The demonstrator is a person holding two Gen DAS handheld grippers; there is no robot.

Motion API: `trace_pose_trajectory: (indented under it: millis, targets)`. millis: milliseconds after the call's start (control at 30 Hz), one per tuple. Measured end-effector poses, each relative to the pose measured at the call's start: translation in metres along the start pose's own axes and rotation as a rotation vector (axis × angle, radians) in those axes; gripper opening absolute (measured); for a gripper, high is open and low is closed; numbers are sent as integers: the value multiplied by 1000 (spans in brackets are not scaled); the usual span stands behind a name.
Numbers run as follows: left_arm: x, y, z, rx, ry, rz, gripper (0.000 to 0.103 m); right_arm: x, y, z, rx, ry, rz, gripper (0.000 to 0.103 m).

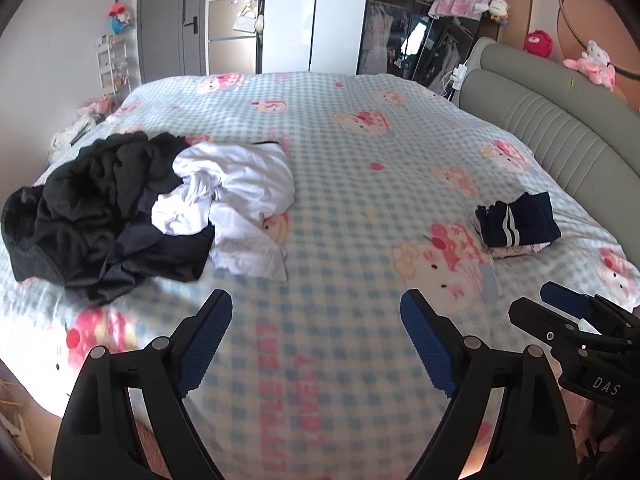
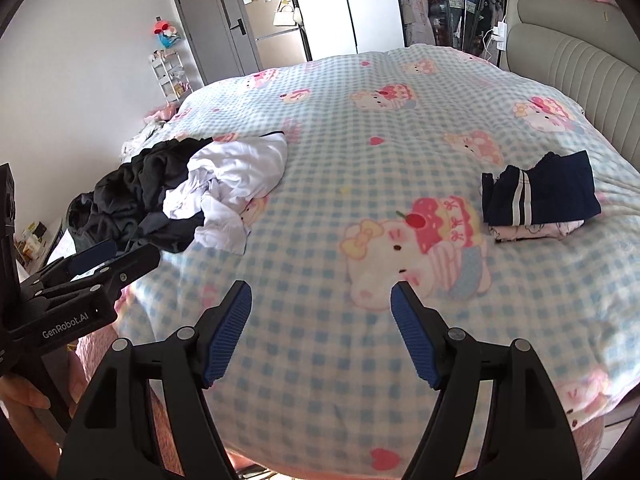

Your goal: Fold clothes

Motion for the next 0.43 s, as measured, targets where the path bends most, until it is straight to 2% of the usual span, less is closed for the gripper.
trace_pose_trajectory:
  millis: [200,300,433]
  targets:
    - [-9,-62,5,-23,-13,-39,89,6,-62,-6,2,13,-64,74]
    - [-8,-71,7,-14,-12,-29,89,9,-82,-4,9,6,-87,74]
    - [-5,-72,6,-21,-6,-26,89,10,-87,2,18,-13,-98,74]
Point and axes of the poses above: each gripper's, at about its wrist camera, not at the fingertips, and x roughly the way its jaws point, z to its right, y to its top, the point moved 10 cm from there along x, roughly the way its jaws point, and after that the axes turned 8 degrees about -z, right-handed, at the moved point
